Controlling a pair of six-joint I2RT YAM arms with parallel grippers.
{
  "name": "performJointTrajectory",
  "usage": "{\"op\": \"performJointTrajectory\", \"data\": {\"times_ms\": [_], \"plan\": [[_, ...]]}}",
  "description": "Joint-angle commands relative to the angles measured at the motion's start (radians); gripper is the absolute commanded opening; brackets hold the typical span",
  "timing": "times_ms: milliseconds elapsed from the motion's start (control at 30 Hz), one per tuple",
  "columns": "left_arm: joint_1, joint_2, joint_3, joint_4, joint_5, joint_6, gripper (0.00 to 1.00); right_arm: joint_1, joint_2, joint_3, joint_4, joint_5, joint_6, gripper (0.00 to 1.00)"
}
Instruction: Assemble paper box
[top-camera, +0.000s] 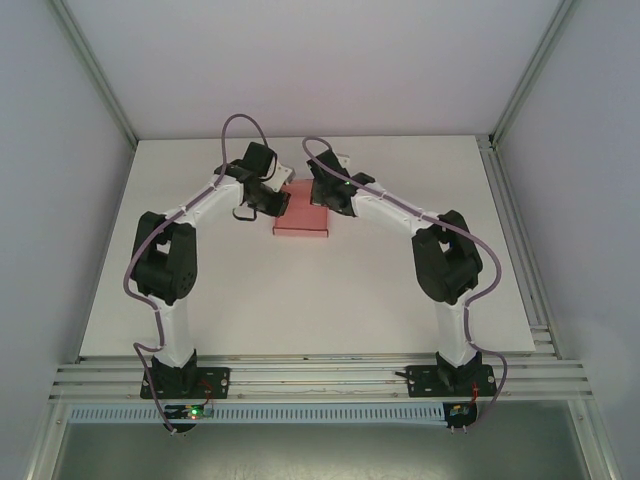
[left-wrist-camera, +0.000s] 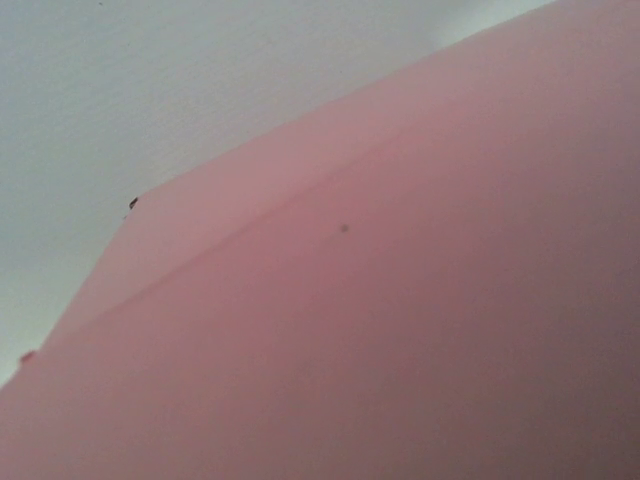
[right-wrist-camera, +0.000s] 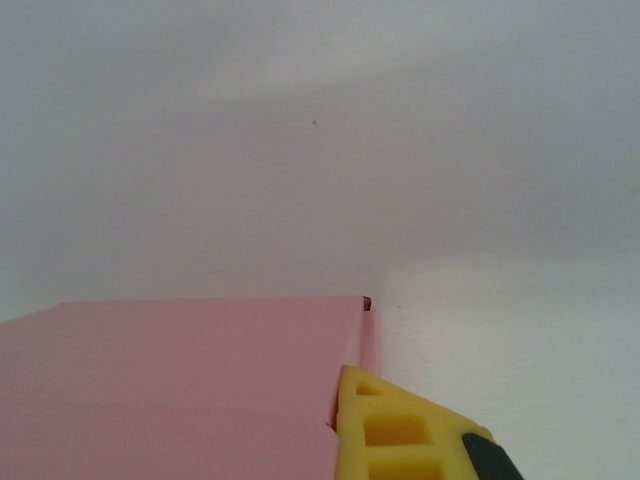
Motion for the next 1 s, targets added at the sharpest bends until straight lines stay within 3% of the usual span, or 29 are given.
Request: {"op": "performJointTrajectory", "data": {"times_ms": [0, 100, 167, 333, 700, 933, 967], "plan": [[-0.023, 0.008, -0.03, 0.009, 0.059, -0.006, 0.0, 0.032, 0.022, -0.016, 0.09, -0.22, 0.127, 0.03], [-0.023, 0.01, -0.031, 0.017, 0.067, -0.01, 0.0, 0.02, 0.018, -0.033, 0.188, -0.284, 0.168, 0.03], [-0.024, 0.013, -0.02, 0.003, 0.073, -0.011, 0.0, 0.036, 0.023, 0.001, 0.166, -0.275, 0.116, 0.03], [-0.023, -0.016, -0.075, 0.018, 0.053, -0.005, 0.0, 0.066, 0.006, -0.063, 0.103, -0.141, -0.003, 0.04], [-0.022, -0.103, -0.284, 0.09, 0.06, -0.062, 0.0, 0.139, -0.155, -0.433, 0.37, 0.034, -0.105, 0.03], [-0.023, -0.173, -0.338, 0.095, 0.095, -0.088, 0.0, 0.155, -0.166, -0.468, 0.375, 0.084, -0.129, 0.04], [-0.022, -0.186, -0.338, 0.091, 0.099, -0.09, 0.04, 0.155, -0.169, -0.466, 0.371, 0.089, -0.127, 0.04]]}}
